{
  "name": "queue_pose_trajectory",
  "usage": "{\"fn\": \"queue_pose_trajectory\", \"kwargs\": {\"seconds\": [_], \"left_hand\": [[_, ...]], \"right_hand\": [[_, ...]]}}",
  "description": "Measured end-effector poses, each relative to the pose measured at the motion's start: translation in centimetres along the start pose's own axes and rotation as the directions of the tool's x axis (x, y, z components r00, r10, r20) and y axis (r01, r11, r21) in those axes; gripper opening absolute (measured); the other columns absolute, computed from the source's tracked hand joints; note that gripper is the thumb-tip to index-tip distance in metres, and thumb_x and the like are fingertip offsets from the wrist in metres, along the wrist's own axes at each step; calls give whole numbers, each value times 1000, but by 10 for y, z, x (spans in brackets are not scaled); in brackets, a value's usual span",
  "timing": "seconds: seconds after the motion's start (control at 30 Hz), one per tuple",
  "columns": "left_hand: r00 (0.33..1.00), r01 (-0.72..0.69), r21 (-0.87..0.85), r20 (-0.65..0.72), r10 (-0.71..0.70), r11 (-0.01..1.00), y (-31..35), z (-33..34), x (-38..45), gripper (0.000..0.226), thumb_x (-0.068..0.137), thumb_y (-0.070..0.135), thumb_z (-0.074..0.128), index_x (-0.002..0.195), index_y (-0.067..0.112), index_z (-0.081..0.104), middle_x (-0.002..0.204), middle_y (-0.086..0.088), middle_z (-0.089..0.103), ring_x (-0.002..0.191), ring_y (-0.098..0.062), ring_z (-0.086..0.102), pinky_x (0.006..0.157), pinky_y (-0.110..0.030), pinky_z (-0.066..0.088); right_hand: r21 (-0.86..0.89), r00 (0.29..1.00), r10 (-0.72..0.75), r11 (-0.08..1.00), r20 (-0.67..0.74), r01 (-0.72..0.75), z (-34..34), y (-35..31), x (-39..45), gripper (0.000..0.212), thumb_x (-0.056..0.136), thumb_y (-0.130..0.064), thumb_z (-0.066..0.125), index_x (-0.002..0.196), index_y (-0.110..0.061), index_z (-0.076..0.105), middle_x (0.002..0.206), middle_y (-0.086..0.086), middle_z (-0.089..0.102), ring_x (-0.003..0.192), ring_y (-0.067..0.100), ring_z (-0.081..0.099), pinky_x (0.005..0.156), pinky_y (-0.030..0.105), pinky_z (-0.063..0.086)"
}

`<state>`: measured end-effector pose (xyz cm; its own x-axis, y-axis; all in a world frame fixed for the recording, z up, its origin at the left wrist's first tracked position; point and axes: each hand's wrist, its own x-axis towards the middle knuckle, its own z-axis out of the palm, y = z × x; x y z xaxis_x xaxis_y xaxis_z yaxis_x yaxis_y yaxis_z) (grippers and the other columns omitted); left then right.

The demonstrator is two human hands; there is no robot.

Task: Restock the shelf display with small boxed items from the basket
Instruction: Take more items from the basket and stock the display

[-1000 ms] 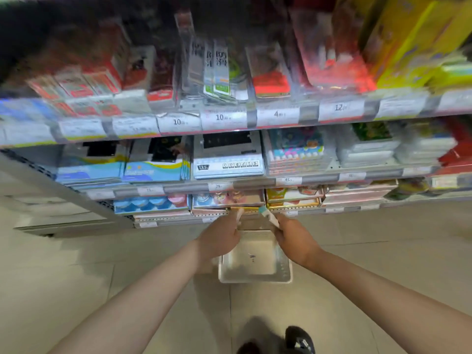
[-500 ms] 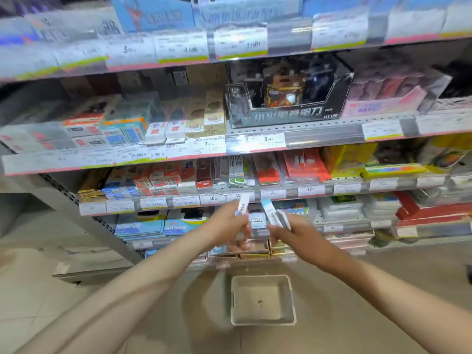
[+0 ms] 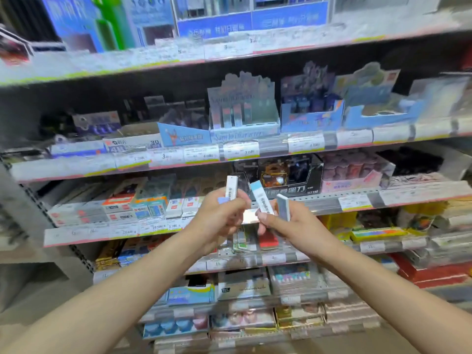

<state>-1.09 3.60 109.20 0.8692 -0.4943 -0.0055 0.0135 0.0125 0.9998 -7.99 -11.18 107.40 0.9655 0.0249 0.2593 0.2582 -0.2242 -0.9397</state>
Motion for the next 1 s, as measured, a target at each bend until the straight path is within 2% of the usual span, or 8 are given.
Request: {"fn": "queue_pose_trajectory", "kwargs": {"seconds": [0.13,0.33,0.47,0.57,0.7,0.8,0.87,1.0], "left_hand": [[992,-117,61,-38,120,991,20,8,7,15,80,6,68,73,11,56,40,9,44,34,-5,27,36,-14,19],[992,-128,99,0,128,987,46,16,34,25,84,5,65,64,14,52,42,5,43,37,-8,27,37,-16,20],[992,-100,170,89,86,980,62,17,56,23,81,10,66,66,12,49,40,6,46,35,-6,31,35,-12,24],[988,-116,198,126,92,973,71,19,75,21,79,15,66,69,11,48,41,5,48,36,-8,30,38,-16,23],[991,-124,204,77,110,971,81,25,95,19,83,12,64,71,12,49,42,6,49,36,-6,31,37,-15,23],[991,-132,220,13,133,966,81,26,105,19,80,17,70,68,17,55,42,9,46,39,-7,28,40,-16,19],[987,-154,209,-21,162,966,83,24,110,18,71,26,78,67,18,61,46,7,42,43,-9,25,44,-20,15],[971,-200,315,-63,231,928,89,18,121,18,74,23,73,74,6,66,42,6,42,39,-6,29,40,-15,26]], "right_hand": [[-16,998,-54,998,-42,53,-8,-11,11,23,89,-6,54,67,-14,55,63,4,62,46,-4,54,52,6,40],[-114,993,-120,986,-13,118,-32,-15,38,13,88,-15,59,75,-14,60,67,-1,67,68,7,59,71,22,45],[42,993,-71,997,97,67,-60,-19,60,26,90,-28,52,79,-7,62,64,-6,64,54,2,49,59,18,38],[213,977,-20,977,212,-27,-79,-19,84,29,93,-31,46,93,-9,66,86,8,72,75,13,62,71,23,42],[333,957,36,933,289,-135,-94,-18,110,25,84,-34,53,76,-14,66,69,5,66,52,10,50,50,19,38],[256,969,3,964,249,-69,-100,-13,125,28,84,-38,60,69,-14,63,60,5,49,51,13,32,48,27,22],[159,982,-49,987,184,19,-103,-14,131,22,86,-26,59,67,-15,60,51,-9,51,48,8,35,48,19,25],[36,983,-170,985,72,168,-98,-13,142,13,82,-13,65,71,-14,57,43,-9,53,42,1,47,48,10,38]]}}
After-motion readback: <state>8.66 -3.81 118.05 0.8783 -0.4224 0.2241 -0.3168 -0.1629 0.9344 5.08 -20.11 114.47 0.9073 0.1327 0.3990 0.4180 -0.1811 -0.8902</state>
